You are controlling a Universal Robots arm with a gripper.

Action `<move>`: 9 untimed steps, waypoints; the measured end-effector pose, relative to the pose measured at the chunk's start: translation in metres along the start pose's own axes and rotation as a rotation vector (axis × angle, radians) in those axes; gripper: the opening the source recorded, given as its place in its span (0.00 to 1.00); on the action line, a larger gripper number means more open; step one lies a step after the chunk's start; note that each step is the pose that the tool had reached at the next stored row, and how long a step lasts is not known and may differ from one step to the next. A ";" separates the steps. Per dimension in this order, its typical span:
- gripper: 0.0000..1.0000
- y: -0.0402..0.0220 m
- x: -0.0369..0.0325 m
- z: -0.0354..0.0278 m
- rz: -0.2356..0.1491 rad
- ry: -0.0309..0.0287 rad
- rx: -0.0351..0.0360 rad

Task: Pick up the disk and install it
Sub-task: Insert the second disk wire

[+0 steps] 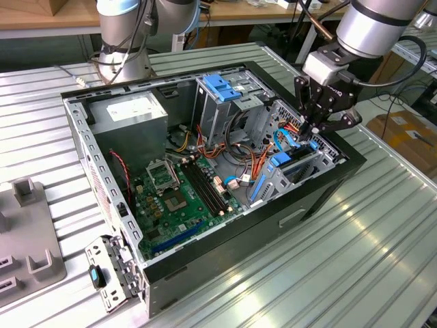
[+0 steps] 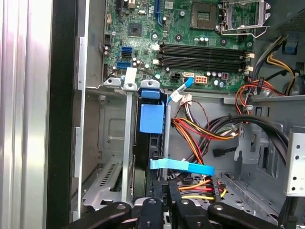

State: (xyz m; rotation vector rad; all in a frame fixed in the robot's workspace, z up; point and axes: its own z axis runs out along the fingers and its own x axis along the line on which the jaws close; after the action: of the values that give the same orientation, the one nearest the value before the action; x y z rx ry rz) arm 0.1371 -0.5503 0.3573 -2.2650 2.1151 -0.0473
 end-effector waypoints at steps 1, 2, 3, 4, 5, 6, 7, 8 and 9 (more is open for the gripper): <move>0.17 0.0003 0.0008 0.0004 0.000 -0.0001 0.0000; 0.17 0.0007 0.0023 0.0007 0.000 -0.0001 0.0000; 0.17 0.0010 0.0028 0.0009 0.000 -0.0002 0.0000; 0.17 0.0014 0.0033 0.0011 0.000 -0.0001 0.0000; 0.17 0.0019 0.0036 0.0014 0.000 -0.0001 0.0000; 0.17 0.0021 0.0037 0.0016 0.000 0.0001 0.0000; 0.17 0.0025 0.0039 0.0023 0.000 -0.0001 0.0000; 0.17 0.0027 0.0041 0.0027 0.000 -0.0001 0.0000; 0.17 0.0031 0.0042 0.0032 0.000 0.0000 0.0000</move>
State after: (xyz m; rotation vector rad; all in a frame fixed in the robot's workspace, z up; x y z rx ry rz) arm 0.1346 -0.5546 0.3539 -2.2648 2.1152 -0.0473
